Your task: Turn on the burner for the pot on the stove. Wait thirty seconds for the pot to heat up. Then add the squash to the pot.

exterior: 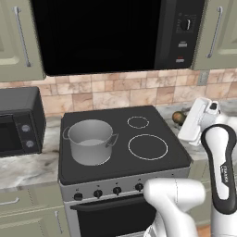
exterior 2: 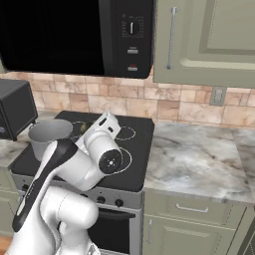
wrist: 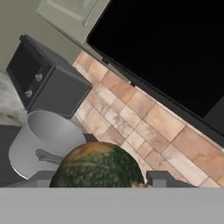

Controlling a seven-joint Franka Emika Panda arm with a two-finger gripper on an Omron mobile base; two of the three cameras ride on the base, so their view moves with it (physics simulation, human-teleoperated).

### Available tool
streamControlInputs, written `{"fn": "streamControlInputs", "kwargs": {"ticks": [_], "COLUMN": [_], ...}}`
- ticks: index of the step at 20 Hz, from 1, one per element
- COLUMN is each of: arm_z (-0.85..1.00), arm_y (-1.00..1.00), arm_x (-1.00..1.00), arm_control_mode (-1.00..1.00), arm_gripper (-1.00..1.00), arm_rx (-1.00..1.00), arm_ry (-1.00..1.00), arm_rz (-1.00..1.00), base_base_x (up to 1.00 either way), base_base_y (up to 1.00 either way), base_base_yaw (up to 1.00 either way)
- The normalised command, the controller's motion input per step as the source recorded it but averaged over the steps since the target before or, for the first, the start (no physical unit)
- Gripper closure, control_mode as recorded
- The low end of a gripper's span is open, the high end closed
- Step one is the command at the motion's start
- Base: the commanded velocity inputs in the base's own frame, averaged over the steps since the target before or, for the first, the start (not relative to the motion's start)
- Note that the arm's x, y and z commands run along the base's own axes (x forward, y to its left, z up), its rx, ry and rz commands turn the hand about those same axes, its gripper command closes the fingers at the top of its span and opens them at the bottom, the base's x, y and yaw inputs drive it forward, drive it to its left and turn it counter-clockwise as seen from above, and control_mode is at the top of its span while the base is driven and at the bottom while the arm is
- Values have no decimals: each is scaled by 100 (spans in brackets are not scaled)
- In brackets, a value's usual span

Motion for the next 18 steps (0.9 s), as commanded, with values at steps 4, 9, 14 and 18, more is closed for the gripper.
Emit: {"fn": "streamControlInputs", "kwargs": {"ticks": [4, 9, 14, 18], "arm_z": [0, 0, 0, -19], "arm_y": [51, 51, 67, 42], "arm_x": [0, 0, 0, 1], "arm_control_mode": [-100, -100, -100, -100], "arm_gripper": [100, 100, 100, 100], "arm_rx": [0, 0, -6, 13], "arm_ry": [0, 0, -4, 0], "arm_rz": [0, 0, 0, -5], "base_base_x": [0, 0, 0, 0], "base_base_y": [0, 0, 0, 0], "base_base_yaw": [0, 0, 0, 0]}}
